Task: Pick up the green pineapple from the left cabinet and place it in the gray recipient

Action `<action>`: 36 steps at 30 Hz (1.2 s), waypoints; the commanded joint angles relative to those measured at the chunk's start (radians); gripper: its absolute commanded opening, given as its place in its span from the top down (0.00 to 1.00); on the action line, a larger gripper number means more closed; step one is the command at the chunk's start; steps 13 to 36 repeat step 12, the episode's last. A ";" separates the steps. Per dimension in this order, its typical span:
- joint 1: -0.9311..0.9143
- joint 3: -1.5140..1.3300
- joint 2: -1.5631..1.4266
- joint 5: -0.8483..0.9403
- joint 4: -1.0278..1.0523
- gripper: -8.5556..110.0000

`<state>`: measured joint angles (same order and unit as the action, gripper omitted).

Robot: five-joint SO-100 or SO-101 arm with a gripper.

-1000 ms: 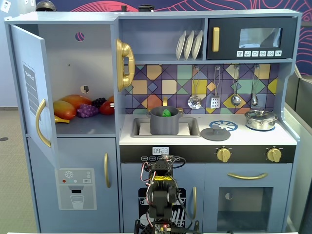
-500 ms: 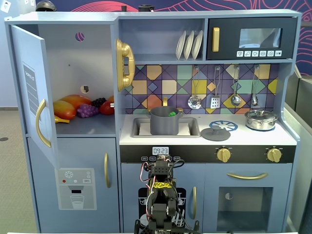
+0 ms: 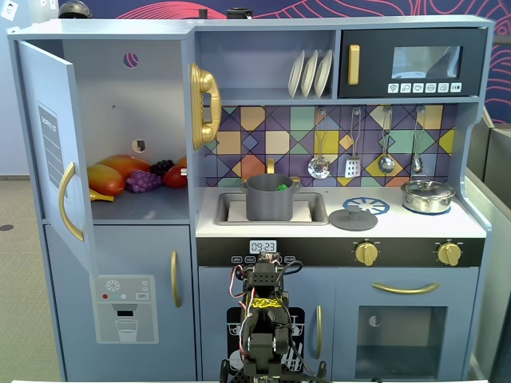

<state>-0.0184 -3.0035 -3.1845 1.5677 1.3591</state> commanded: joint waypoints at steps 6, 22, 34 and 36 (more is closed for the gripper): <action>0.005 0.002 0.006 -0.040 0.172 0.90; 0.005 0.002 0.006 -0.040 0.172 0.90; 0.005 0.002 0.006 -0.040 0.172 0.90; 0.005 0.002 0.006 -0.040 0.172 0.90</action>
